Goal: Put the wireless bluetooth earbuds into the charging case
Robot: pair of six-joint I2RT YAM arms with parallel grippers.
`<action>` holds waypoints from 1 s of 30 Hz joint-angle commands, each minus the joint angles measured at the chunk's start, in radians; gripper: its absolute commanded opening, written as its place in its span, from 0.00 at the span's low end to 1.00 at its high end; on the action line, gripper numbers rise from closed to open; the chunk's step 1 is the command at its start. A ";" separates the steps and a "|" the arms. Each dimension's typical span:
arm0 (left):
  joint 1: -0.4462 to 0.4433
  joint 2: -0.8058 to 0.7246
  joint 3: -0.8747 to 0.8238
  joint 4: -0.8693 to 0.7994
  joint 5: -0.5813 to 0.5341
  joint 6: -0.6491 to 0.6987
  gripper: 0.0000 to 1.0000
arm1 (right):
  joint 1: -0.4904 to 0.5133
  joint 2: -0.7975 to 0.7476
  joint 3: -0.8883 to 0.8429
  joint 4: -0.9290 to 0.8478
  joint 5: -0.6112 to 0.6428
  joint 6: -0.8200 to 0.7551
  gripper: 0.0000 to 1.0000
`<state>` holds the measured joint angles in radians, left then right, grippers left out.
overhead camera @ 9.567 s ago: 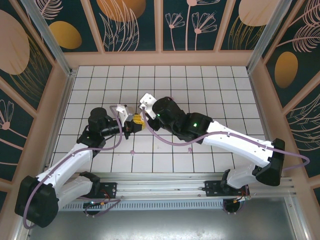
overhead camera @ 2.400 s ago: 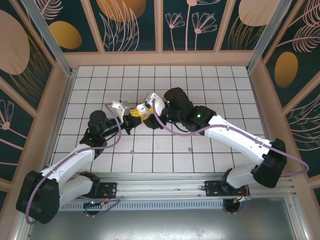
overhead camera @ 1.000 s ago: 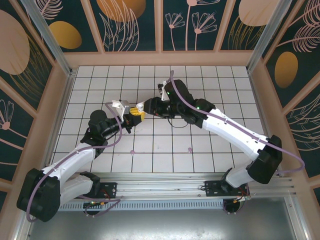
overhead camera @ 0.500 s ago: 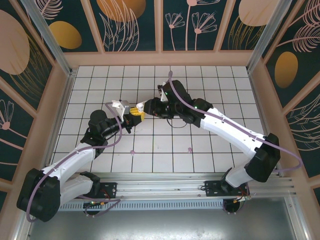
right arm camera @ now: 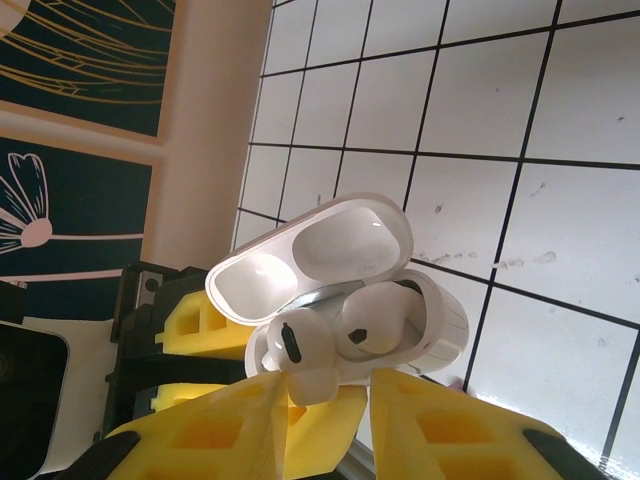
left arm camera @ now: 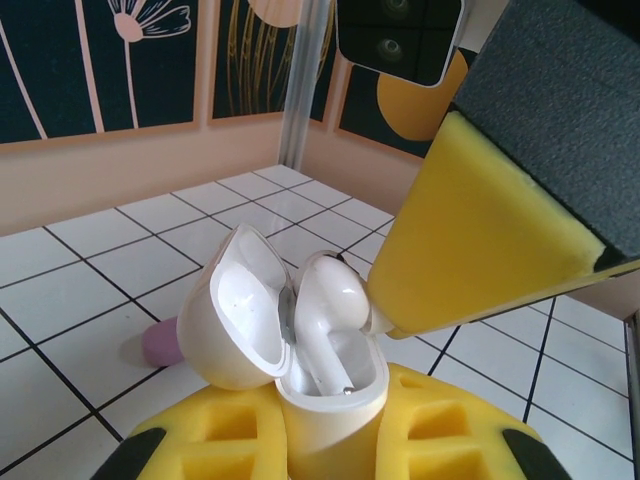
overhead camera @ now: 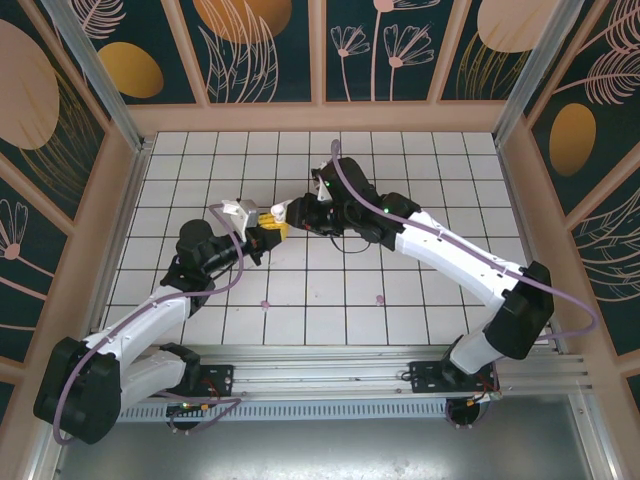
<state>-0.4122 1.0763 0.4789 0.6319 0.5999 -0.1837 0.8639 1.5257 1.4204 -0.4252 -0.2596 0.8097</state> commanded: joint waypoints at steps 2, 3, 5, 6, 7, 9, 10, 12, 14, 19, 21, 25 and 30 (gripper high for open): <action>-0.005 -0.006 0.007 0.041 0.042 0.024 0.00 | 0.009 0.026 0.046 -0.004 -0.021 -0.028 0.27; -0.005 -0.004 0.007 0.041 0.042 0.024 0.00 | 0.009 0.026 0.048 -0.006 -0.021 -0.029 0.27; -0.004 -0.001 0.007 0.042 0.044 0.024 0.00 | 0.010 0.030 0.053 -0.007 -0.023 -0.030 0.27; -0.005 0.000 0.004 0.040 0.045 0.024 0.00 | 0.011 0.033 0.056 -0.007 -0.024 -0.031 0.27; -0.005 0.002 0.004 0.042 0.045 0.024 0.00 | 0.013 0.035 0.060 -0.009 -0.026 -0.032 0.27; -0.005 0.003 0.003 0.044 0.045 0.025 0.00 | 0.015 0.040 0.067 -0.013 -0.024 -0.037 0.27; -0.005 0.004 0.003 0.044 0.045 0.026 0.00 | 0.015 0.042 0.070 -0.015 -0.023 -0.038 0.28; -0.005 0.004 0.003 0.046 0.046 0.027 0.00 | 0.018 0.047 0.075 -0.016 -0.020 -0.046 0.27; -0.005 0.006 0.003 0.046 0.048 0.028 0.00 | 0.020 0.057 0.081 -0.019 -0.010 -0.056 0.27; -0.005 0.004 0.002 0.039 0.047 0.035 0.00 | 0.026 0.086 0.114 -0.050 0.004 -0.081 0.20; -0.005 -0.001 0.001 0.032 0.046 0.040 0.00 | 0.029 0.091 0.124 -0.060 0.011 -0.091 0.15; -0.005 -0.008 0.002 0.022 0.045 0.047 0.00 | 0.033 0.086 0.126 -0.064 0.019 -0.105 0.09; -0.005 -0.021 -0.003 0.015 0.043 0.050 0.00 | 0.033 0.072 0.127 -0.071 0.029 -0.123 0.05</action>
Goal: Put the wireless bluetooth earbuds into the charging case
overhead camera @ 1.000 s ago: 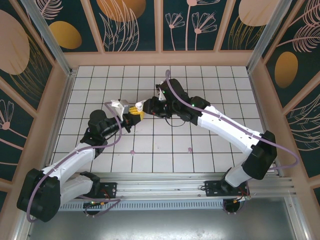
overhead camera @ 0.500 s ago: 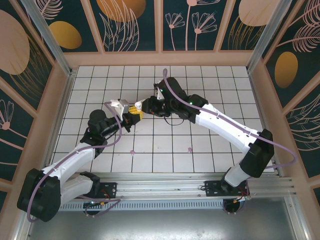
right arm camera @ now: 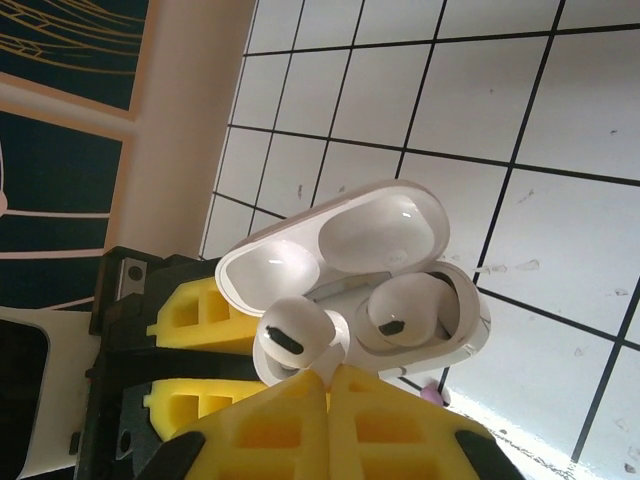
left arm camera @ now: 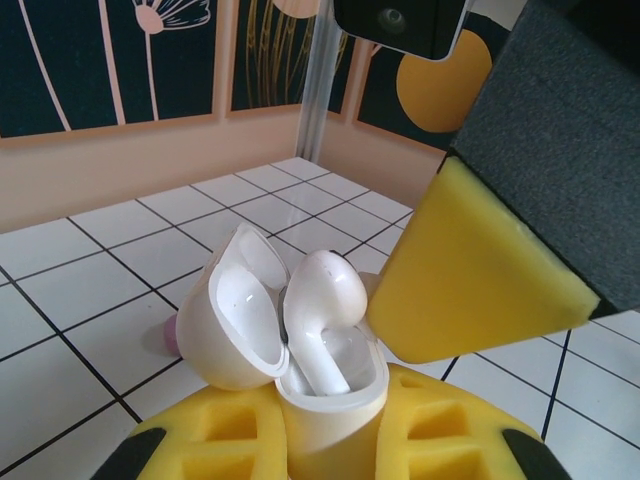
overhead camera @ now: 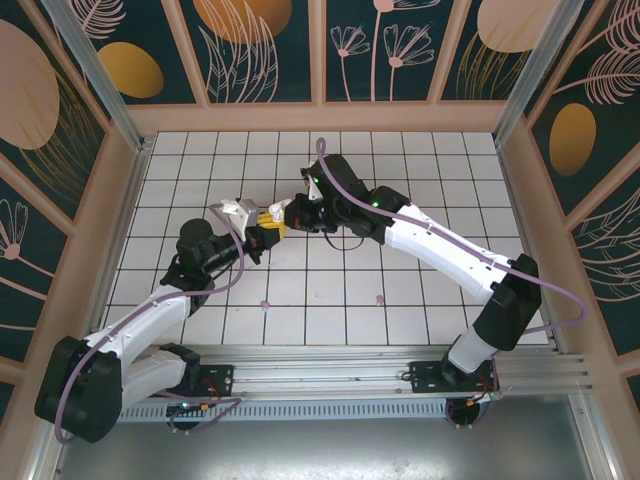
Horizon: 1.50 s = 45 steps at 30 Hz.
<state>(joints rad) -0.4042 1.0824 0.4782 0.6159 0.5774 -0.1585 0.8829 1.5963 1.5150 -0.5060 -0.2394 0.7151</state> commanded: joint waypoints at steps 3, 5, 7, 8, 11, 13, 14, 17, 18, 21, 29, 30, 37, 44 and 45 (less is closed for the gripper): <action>-0.013 -0.031 -0.005 0.030 0.065 0.027 0.00 | 0.013 -0.007 0.031 0.011 0.015 -0.048 0.04; -0.013 -0.035 -0.005 0.029 0.066 0.027 0.00 | 0.013 -0.011 0.031 0.008 0.021 -0.062 0.03; -0.013 -0.035 -0.005 0.030 0.068 0.027 0.00 | 0.013 -0.011 0.033 -0.001 0.030 -0.077 0.03; -0.013 -0.036 -0.006 0.030 0.070 0.027 0.00 | 0.014 -0.010 0.034 -0.005 0.031 -0.088 0.03; -0.013 -0.039 -0.006 0.028 0.075 0.031 0.00 | 0.012 -0.009 0.043 -0.020 0.036 -0.133 0.03; -0.013 -0.041 -0.010 0.027 0.079 0.034 0.00 | 0.013 -0.007 0.049 -0.033 0.045 -0.167 0.03; -0.013 -0.041 -0.012 0.027 0.082 0.036 0.00 | 0.012 -0.008 0.051 -0.040 0.050 -0.186 0.03; -0.013 -0.048 -0.018 0.028 0.085 0.040 0.00 | 0.012 -0.010 0.053 -0.054 0.065 -0.246 0.03; -0.013 -0.052 -0.022 0.028 0.086 0.042 0.00 | 0.013 -0.012 0.050 -0.053 0.065 -0.271 0.03; -0.013 -0.060 -0.024 0.025 0.087 0.051 0.00 | 0.014 -0.019 0.036 -0.046 0.070 -0.331 0.03; -0.013 -0.069 -0.018 0.004 0.081 0.066 0.00 | 0.056 -0.025 0.032 -0.058 0.091 -0.489 0.03; -0.013 -0.069 -0.017 0.004 0.081 0.067 0.00 | 0.064 -0.028 0.030 -0.060 0.100 -0.501 0.03; -0.013 -0.054 -0.011 0.023 0.077 0.053 0.00 | 0.075 -0.071 -0.022 -0.010 0.115 -0.514 0.03; -0.012 -0.045 -0.005 0.038 0.072 0.039 0.00 | 0.076 -0.154 -0.121 0.088 0.125 -0.499 0.03; -0.013 -0.045 -0.004 0.039 0.071 0.038 0.00 | 0.076 -0.161 -0.134 0.104 0.120 -0.498 0.03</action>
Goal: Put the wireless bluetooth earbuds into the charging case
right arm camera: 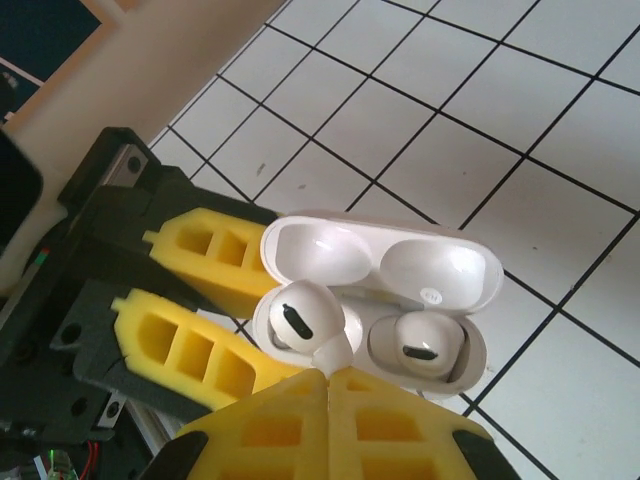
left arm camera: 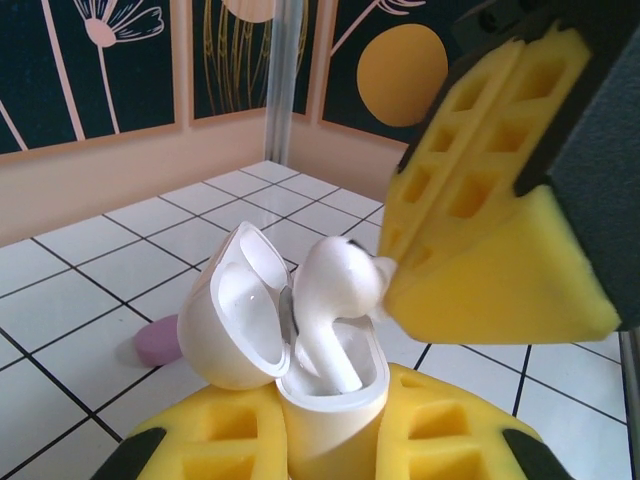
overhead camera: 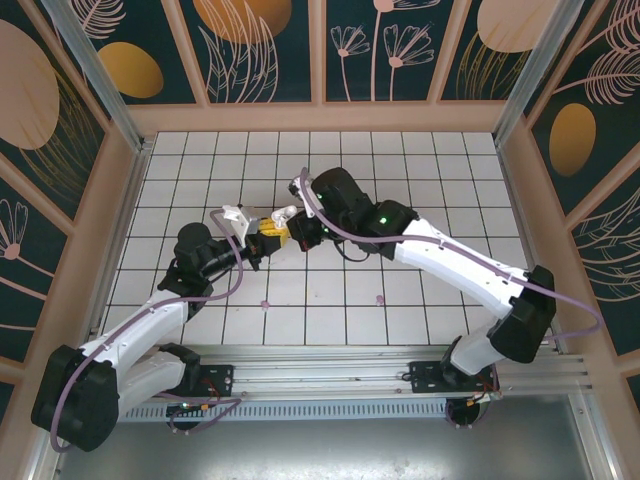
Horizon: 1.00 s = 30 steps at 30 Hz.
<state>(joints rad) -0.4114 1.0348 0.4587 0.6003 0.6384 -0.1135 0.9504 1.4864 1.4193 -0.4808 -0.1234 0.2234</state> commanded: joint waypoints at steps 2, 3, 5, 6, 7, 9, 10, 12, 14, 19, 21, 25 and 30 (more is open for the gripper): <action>-0.006 0.002 0.015 0.059 0.008 -0.011 0.00 | 0.010 -0.060 -0.058 0.100 -0.012 -0.003 0.04; -0.005 0.003 0.015 0.062 0.007 -0.014 0.00 | 0.012 -0.063 -0.065 0.107 -0.022 -0.005 0.04; -0.005 0.005 0.015 0.068 0.006 -0.018 0.00 | 0.014 -0.068 -0.079 0.116 -0.037 -0.015 0.04; -0.006 0.007 0.016 0.070 0.007 -0.018 0.00 | 0.016 -0.070 -0.087 0.121 -0.041 -0.021 0.04; -0.006 0.008 0.019 0.070 0.009 -0.018 0.00 | 0.016 -0.074 -0.095 0.124 -0.048 -0.031 0.04; -0.006 0.010 0.025 0.070 0.014 -0.018 0.00 | 0.016 -0.082 -0.113 0.136 -0.060 -0.054 0.04; -0.006 0.010 0.025 0.070 0.014 -0.017 0.00 | 0.016 -0.086 -0.120 0.141 -0.062 -0.065 0.05; -0.006 0.010 0.023 0.072 0.018 -0.017 0.00 | 0.016 -0.095 -0.131 0.149 -0.068 -0.091 0.05; -0.005 0.010 0.020 0.075 0.021 -0.017 0.00 | 0.019 -0.103 -0.139 0.153 -0.070 -0.115 0.04; -0.006 0.005 0.014 0.082 0.026 -0.017 0.00 | 0.018 -0.108 -0.145 0.134 -0.032 -0.150 0.07; -0.006 0.002 0.013 0.084 0.030 -0.017 0.00 | 0.017 -0.104 -0.133 0.114 -0.004 -0.152 0.08; -0.006 0.001 0.012 0.090 0.046 -0.015 0.00 | 0.018 -0.096 -0.110 0.096 0.021 -0.158 0.08; -0.006 0.003 0.012 0.079 0.062 -0.006 0.00 | 0.018 -0.075 -0.059 0.049 0.027 -0.191 0.08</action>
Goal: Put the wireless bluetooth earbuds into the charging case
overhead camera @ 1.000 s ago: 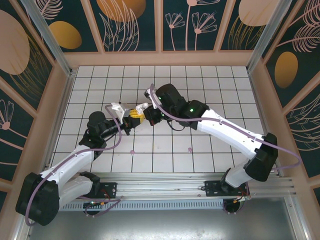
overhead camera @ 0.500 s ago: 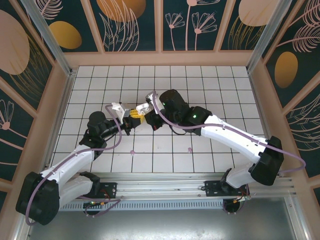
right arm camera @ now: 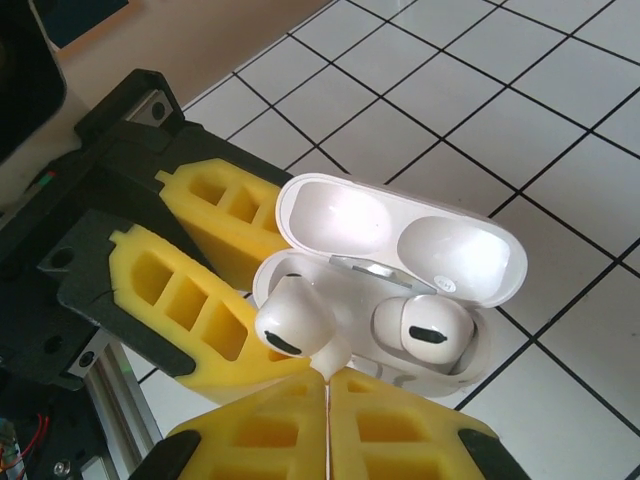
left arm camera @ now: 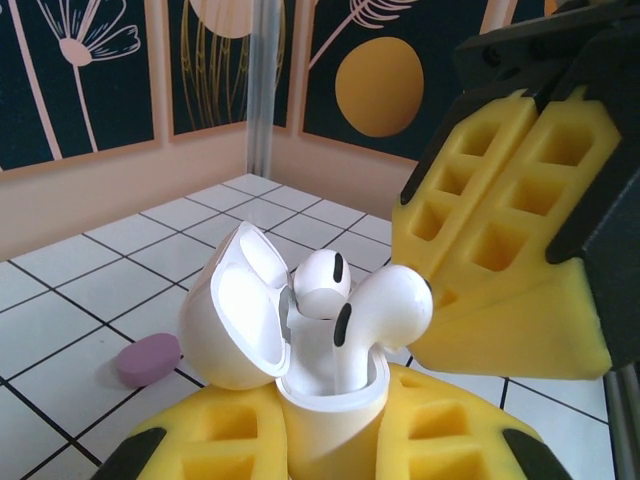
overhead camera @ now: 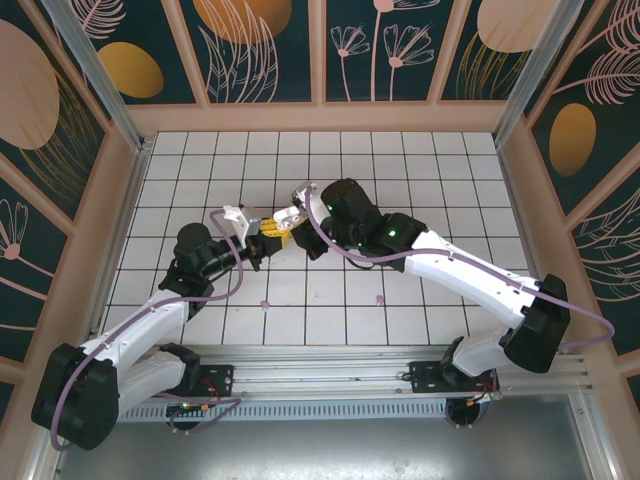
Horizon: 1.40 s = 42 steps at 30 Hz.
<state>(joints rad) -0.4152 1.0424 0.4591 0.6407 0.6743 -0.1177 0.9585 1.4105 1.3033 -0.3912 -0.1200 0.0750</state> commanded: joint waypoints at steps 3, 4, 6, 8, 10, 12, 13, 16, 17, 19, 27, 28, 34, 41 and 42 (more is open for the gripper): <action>-0.002 -0.005 0.014 0.026 0.035 0.009 0.00 | 0.012 0.014 0.087 -0.075 0.026 -0.076 0.08; -0.002 -0.005 0.014 0.024 0.036 0.010 0.00 | 0.013 0.019 0.095 -0.084 0.025 -0.086 0.08; -0.002 -0.007 0.015 0.017 0.042 0.016 0.00 | 0.014 0.028 0.108 -0.100 0.022 -0.108 0.08; -0.002 -0.008 0.015 0.011 0.043 0.021 0.00 | 0.017 0.036 0.120 -0.117 0.014 -0.130 0.08; -0.002 -0.013 0.015 0.007 0.044 0.023 0.00 | 0.019 0.046 0.127 -0.130 0.008 -0.150 0.08; -0.002 -0.015 0.015 0.004 0.044 0.027 0.00 | 0.020 0.053 0.131 -0.140 0.007 -0.165 0.07; -0.002 -0.018 0.015 0.002 0.044 0.028 0.00 | 0.020 0.055 0.131 -0.141 0.010 -0.167 0.07; -0.002 -0.022 0.014 -0.001 0.044 0.029 0.00 | 0.020 0.057 0.129 -0.132 0.044 -0.165 0.07; -0.002 -0.022 0.013 -0.001 0.044 0.029 0.00 | 0.020 0.055 0.129 -0.123 0.055 -0.158 0.07; -0.002 -0.024 0.012 -0.001 0.045 0.029 0.00 | 0.020 0.047 0.122 -0.102 0.055 -0.153 0.07; -0.002 -0.033 0.011 -0.003 0.053 0.035 0.00 | 0.025 0.060 0.128 -0.142 0.029 -0.187 0.12; -0.002 -0.035 0.010 -0.003 0.053 0.034 0.00 | 0.025 0.066 0.136 -0.152 0.029 -0.192 0.13; -0.002 -0.040 0.010 -0.005 0.052 0.033 0.00 | 0.031 0.087 0.168 -0.190 0.033 -0.210 0.17; -0.002 -0.048 0.009 -0.016 0.041 0.039 0.00 | 0.034 0.065 0.197 -0.227 0.024 -0.206 0.22; -0.001 -0.048 0.010 -0.017 0.041 0.039 0.00 | 0.035 0.055 0.197 -0.223 0.022 -0.200 0.24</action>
<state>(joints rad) -0.4152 1.0122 0.4591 0.6090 0.6987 -0.1013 0.9855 1.4895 1.4715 -0.5888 -0.0948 -0.1234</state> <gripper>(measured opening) 0.133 0.227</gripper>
